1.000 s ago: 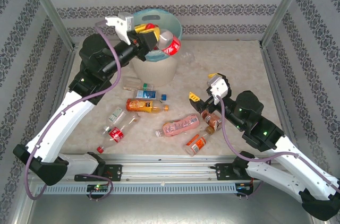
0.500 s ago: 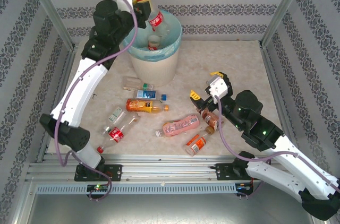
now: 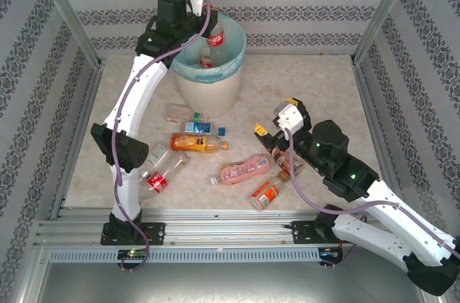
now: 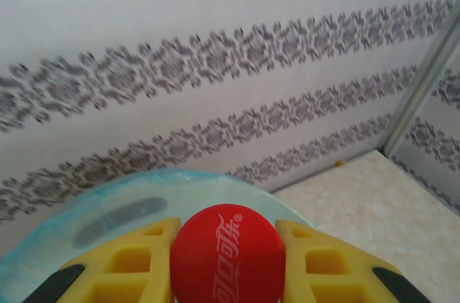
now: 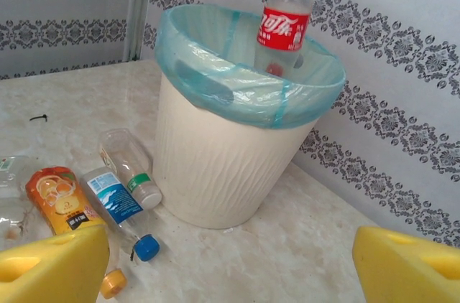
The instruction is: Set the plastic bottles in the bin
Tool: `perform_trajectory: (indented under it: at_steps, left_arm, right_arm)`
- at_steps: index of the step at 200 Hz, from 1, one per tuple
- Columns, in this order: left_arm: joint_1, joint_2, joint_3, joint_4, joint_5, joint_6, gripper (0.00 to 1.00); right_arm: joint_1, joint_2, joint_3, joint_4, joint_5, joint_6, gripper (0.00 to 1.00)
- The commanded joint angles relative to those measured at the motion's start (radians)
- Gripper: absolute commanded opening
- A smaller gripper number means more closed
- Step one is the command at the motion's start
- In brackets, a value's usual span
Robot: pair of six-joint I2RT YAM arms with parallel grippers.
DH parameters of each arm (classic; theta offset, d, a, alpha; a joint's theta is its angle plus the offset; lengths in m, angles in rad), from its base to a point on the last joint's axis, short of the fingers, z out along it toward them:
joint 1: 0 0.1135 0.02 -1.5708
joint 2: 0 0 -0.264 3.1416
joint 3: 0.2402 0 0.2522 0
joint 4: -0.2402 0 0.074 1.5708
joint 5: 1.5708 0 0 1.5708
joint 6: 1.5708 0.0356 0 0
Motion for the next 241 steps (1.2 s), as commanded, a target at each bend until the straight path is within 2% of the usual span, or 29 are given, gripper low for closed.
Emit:
perform_trajectory:
  at_steps: [1, 31, 63, 125, 135, 159, 182, 198, 227, 241]
  left_arm:
    - [0.001, 0.044, 0.033, -0.061, 0.072, 0.01, 0.0]
    - [-0.018, 0.114, 0.031, -0.119, 0.055, 0.098, 0.0]
    - [-0.023, 0.157, 0.023, -0.16, 0.054, 0.126, 0.0]
    - [-0.022, 0.175, -0.116, -0.097, 0.036, 0.136, 0.0]
    - [-0.021, 0.178, -0.136, -0.088, -0.002, 0.135, 0.0]
    - [-0.012, 0.171, -0.16, -0.064, -0.179, 0.134, 0.0]
    - [-0.01, 0.105, -0.267, 0.087, -0.271, 0.153, 0.0]
    - [-0.01, 0.089, -0.266, 0.124, -0.248, 0.142, 0.0]
    - [-0.01, 0.176, -0.127, -0.014, -0.085, 0.092, 0.0]
    - [-0.015, 0.208, -0.137, -0.039, -0.027, 0.069, 0.0]
  right_arm:
    - [-0.007, 0.004, 0.016, 0.001, 0.007, -0.007, 0.88]
    - [-0.006, 0.012, 0.013, -0.011, 0.008, -0.004, 0.88]
    - [-0.005, 0.015, 0.011, -0.015, 0.012, -0.005, 0.88]
    - [-0.006, 0.037, 0.017, -0.016, 0.012, -0.008, 0.88]
    - [-0.006, 0.039, 0.017, -0.019, 0.01, -0.006, 0.88]
    - [-0.006, 0.045, 0.024, -0.026, 0.006, -0.004, 0.88]
    - [-0.006, 0.052, 0.037, -0.027, 0.004, -0.015, 0.87]
    - [-0.007, 0.066, 0.052, -0.027, 0.007, -0.028, 0.87]
    - [-0.007, 0.1, 0.07, -0.017, 0.002, -0.037, 0.87]
    - [-0.007, 0.113, 0.073, -0.014, -0.008, -0.03, 0.87]
